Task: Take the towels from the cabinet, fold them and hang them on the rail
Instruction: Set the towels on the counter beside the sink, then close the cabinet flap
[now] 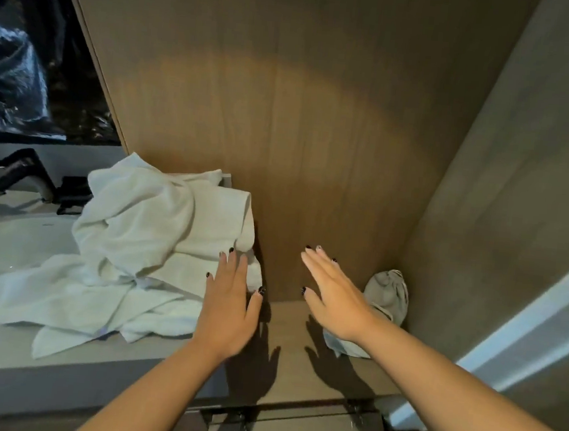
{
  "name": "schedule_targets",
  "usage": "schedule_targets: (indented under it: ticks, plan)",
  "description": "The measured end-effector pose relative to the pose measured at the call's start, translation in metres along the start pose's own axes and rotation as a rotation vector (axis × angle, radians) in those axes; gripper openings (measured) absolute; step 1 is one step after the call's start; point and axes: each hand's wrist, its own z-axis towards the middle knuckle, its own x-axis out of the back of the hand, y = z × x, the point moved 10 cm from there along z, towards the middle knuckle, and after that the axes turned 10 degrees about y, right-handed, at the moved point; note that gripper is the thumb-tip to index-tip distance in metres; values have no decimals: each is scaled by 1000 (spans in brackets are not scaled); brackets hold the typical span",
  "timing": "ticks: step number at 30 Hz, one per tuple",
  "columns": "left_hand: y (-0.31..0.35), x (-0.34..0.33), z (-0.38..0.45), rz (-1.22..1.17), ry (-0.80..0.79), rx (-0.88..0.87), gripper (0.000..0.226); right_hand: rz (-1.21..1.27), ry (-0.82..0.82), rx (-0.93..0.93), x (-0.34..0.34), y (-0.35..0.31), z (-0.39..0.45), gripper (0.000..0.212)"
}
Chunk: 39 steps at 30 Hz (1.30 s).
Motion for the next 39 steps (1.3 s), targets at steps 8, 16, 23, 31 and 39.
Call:
schedule_targets:
  ticks: [8,16,23,31,39]
  plan:
    - [40,-58,-66,17,-152,-11,69,17,-44,-97,-1,64,-86,64]
    - [37,-147,-138,33,-360,-63,70,62,-23,-275,-73,117,-170,60]
    - [4,-233,-209,27,-527,-106,88,43,-198,-363,-157,162,-224,62]
    - [-52,-356,-275,25,-547,-38,84,4,-219,-361,-270,254,-267,63]
    - [-141,-530,-348,31,-487,4,78,-14,-196,-305,-424,366,-318,63]
